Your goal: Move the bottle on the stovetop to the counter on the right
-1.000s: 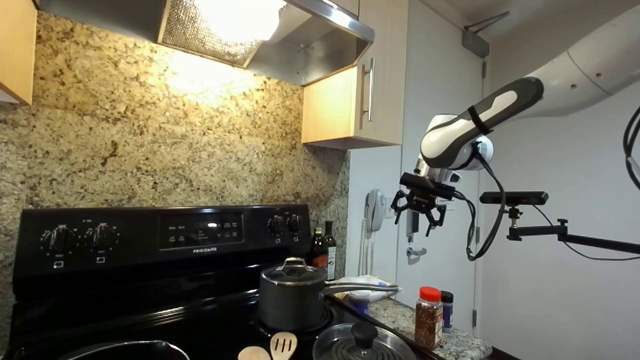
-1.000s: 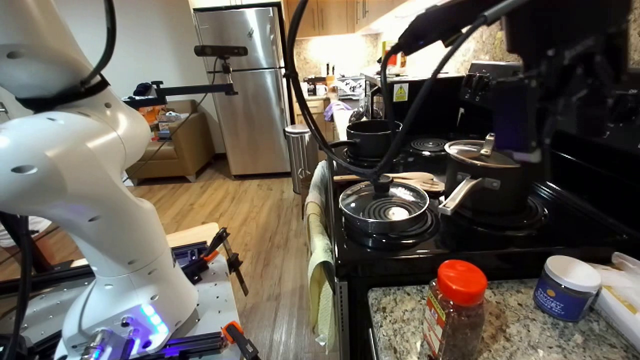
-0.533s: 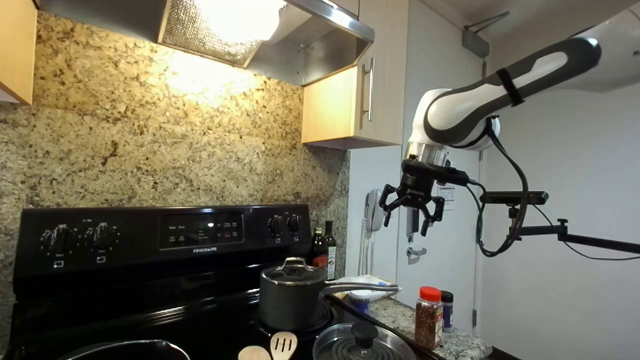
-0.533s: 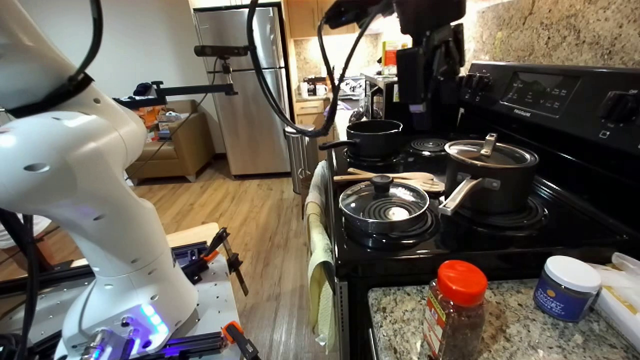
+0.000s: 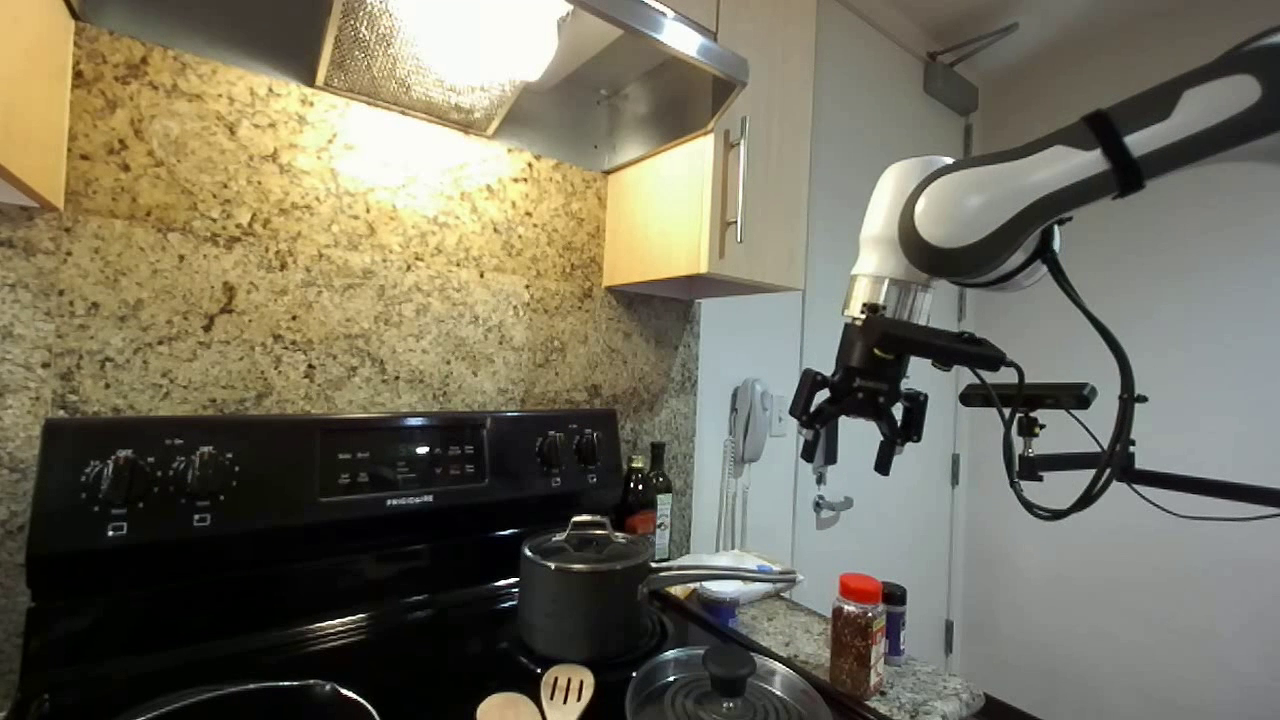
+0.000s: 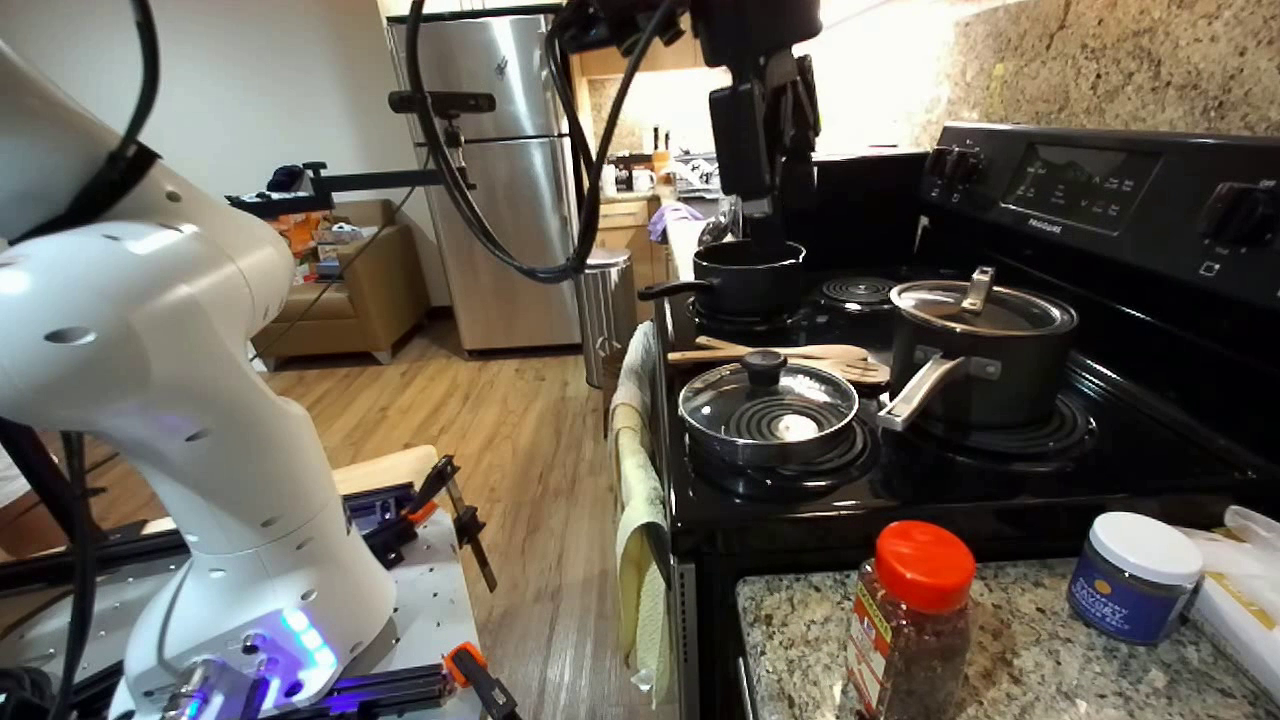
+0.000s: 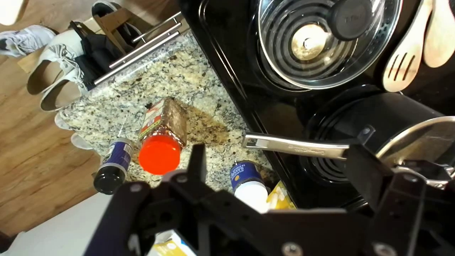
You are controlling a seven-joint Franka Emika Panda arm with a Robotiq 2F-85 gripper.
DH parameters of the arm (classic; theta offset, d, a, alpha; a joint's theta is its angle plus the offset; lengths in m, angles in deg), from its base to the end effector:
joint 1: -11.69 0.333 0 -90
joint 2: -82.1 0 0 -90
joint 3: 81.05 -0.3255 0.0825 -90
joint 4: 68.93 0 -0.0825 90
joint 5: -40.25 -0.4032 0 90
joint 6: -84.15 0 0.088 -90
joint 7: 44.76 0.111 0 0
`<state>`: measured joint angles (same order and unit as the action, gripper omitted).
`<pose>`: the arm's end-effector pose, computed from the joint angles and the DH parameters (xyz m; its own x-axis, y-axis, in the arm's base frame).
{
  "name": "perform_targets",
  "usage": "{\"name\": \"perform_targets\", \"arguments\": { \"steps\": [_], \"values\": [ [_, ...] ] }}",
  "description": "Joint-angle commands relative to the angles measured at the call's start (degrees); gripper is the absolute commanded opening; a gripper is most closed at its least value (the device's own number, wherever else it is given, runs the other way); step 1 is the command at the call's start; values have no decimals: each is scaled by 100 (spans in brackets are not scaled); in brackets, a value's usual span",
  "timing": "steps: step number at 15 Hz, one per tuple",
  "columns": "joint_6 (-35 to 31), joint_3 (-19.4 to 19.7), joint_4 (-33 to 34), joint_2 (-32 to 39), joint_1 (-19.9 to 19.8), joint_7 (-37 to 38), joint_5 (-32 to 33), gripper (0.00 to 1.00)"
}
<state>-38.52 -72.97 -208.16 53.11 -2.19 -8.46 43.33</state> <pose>0.3982 -0.1677 0.5038 0.5384 -0.8273 0.1602 -0.8174 -0.5589 -0.1398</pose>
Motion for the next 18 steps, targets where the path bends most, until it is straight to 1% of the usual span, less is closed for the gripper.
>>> {"name": "perform_targets", "arguments": {
  "steps": [1,3,6,9,14,15,18],
  "values": [
    [9,-138,6,-1,-163,-70,-85,100],
    [-4,-131,95,12,-211,-141,29,100],
    [308,-79,448,108,-128,-854,175,100],
    [753,-134,968,375,-38,-1529,350,100],
    [1448,-48,1624,865,215,-2674,330,100],
    [1153,-86,1275,543,135,-2249,230,100],
    [1251,-67,1465,781,189,-2493,237,100]
  ]
}}
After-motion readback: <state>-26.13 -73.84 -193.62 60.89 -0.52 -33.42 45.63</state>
